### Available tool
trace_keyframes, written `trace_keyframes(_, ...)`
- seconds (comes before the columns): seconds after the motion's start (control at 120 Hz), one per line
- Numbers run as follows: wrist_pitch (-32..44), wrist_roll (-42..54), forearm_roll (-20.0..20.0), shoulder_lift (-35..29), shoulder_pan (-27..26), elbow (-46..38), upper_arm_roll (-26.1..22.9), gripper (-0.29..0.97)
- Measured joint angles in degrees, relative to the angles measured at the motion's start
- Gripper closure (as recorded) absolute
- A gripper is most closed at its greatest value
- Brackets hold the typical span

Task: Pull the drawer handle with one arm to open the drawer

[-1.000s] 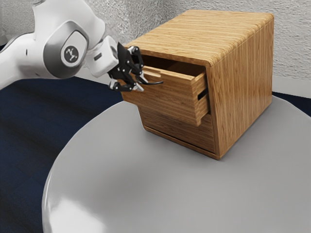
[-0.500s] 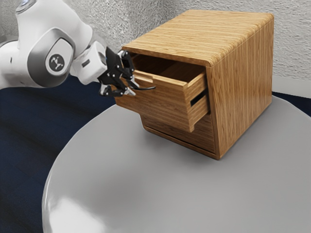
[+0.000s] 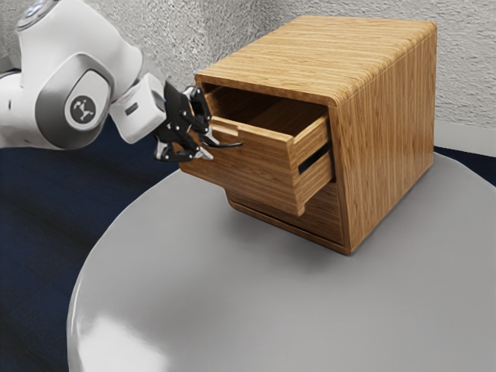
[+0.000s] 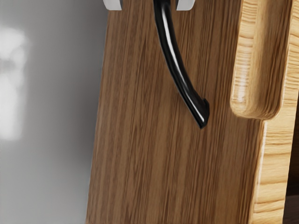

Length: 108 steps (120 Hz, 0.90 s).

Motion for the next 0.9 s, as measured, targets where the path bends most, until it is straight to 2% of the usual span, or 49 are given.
trace_keyframes(0.9, 1.20, -1.27, 2.12, -8.10, 0.18, -8.31, -0.48, 0.65)
